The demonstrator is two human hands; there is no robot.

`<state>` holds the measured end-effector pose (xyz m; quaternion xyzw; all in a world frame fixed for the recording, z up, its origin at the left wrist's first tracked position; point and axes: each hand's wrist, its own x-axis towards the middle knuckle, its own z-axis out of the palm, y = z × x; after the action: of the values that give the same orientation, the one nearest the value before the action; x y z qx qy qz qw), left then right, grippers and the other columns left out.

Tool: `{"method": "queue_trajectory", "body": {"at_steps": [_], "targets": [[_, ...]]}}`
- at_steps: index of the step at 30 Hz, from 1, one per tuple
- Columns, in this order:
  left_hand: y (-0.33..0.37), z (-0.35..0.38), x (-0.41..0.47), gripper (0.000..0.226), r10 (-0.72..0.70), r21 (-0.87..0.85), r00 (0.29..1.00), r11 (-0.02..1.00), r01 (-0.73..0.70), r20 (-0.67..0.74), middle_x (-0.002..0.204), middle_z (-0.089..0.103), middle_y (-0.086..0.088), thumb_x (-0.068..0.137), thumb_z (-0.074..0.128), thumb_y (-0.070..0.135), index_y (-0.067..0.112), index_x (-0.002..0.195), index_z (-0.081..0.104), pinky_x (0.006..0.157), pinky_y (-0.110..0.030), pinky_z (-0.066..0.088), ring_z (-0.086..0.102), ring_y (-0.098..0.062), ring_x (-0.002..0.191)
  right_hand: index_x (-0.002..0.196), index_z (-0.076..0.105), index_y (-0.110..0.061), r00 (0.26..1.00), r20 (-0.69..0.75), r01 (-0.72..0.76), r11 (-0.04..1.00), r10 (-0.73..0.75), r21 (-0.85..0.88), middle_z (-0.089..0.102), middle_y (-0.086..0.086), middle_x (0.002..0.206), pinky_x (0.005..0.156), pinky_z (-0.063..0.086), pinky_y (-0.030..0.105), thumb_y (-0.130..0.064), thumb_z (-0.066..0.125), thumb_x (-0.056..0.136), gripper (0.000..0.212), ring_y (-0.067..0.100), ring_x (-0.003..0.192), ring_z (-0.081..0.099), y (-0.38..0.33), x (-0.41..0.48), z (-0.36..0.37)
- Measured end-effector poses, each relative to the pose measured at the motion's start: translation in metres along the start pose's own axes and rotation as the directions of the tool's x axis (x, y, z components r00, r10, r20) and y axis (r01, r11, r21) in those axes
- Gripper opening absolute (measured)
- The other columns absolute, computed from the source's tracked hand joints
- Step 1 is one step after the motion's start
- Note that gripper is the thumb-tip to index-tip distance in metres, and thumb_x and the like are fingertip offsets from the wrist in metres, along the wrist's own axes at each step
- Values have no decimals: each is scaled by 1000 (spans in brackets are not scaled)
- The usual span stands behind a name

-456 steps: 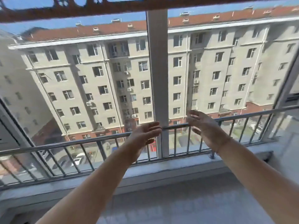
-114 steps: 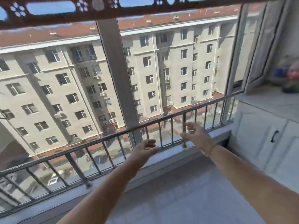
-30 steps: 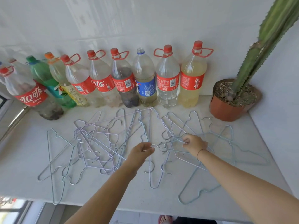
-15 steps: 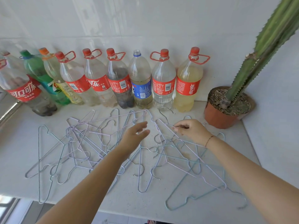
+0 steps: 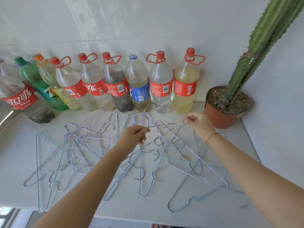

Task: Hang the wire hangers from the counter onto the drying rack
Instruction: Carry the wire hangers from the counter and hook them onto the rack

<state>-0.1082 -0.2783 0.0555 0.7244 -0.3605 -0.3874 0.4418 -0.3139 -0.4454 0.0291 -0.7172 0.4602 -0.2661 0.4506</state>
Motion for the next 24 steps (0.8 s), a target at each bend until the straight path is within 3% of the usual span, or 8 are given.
{"method": "queue_trajectory", "body": {"at_steps": [4, 6, 11, 15, 18, 20, 22, 24], "targets": [[-15, -12, 0, 21, -63, -51, 996, 997, 60, -56, 59, 58, 2, 94, 51, 7, 17, 84, 68, 50, -20, 47, 46, -5, 41, 96, 70, -6, 961, 187, -161, 960, 205, -227, 66, 7, 90, 72, 43, 22, -13, 63, 84, 16, 17, 86, 58, 47, -14, -4], [-20, -12, 0, 19, -71, -50, 996, 996, 69, -45, 60, 59, 2, 93, 52, 7, 15, 85, 68, 48, -20, 46, 45, -6, 41, 94, 71, -4, 932, 242, -193, 934, 270, -300, 66, 5, 87, 70, 43, 20, -11, 64, 83, 15, 16, 86, 58, 69, -29, -5], [-23, -6, 5, 16, -78, -67, 995, 995, 74, -62, 59, 58, 2, 93, 52, 7, 10, 90, 67, 53, -23, 45, 45, -8, 43, 87, 72, -8, 919, 181, -274, 897, 350, -346, 63, -1, 76, 57, 38, 6, -13, 66, 81, 10, 8, 71, 56, 97, -54, -5], [-22, 0, 8, 18, -81, -74, 995, 994, 77, -59, 64, 58, -3, 95, 48, 7, 10, 89, 66, 57, -24, 46, 48, -13, 50, 74, 67, -10, 872, 74, -477, 873, 485, -102, 60, -1, 60, 63, 45, 22, -9, 63, 81, 8, 13, 61, 53, 104, -56, 3], [-22, 3, 9, 20, -81, -79, 996, 994, 79, -34, 66, 60, -4, 95, 48, 8, 12, 87, 66, 56, -22, 46, 49, -15, 52, 82, 58, 7, 814, 117, -580, 785, 569, 218, 46, 24, 76, 66, 44, 29, 1, 52, 85, 8, 27, 64, 48, 94, -51, 8], [-23, 5, 11, 20, -89, -91, 996, 992, 87, -28, 64, 60, -3, 95, 49, 9, 13, 85, 66, 55, -21, 45, 49, -15, 52, 102, 53, 11, 756, 183, -619, 595, 629, 512, 45, 42, 93, 90, 48, 34, 0, 46, 92, 17, 48, 95, 56, 88, -46, 11], [-23, 5, 14, 20, -94, -104, 995, 990, 91, -25, 63, 60, -3, 94, 50, 9, 13, 84, 67, 54, -21, 43, 48, -14, 51, 123, 46, 8, 709, 246, -600, 382, 661, 703, 49, 34, 128, 105, 39, 38, -9, 46, 96, 32, 39, 131, 41, 82, -40, 15], [-25, 5, 15, 21, -98, -106, 995, 990, 96, -17, 63, 60, -3, 94, 49, 8, 13, 85, 67, 53, -20, 43, 49, -14, 51, 134, 38, 6, 679, 294, -573, 236, 673, 785, 46, 26, 137, 104, 40, 38, -17, 48, 96, 46, 32, 134, 40, 78, -35, 19]]}}
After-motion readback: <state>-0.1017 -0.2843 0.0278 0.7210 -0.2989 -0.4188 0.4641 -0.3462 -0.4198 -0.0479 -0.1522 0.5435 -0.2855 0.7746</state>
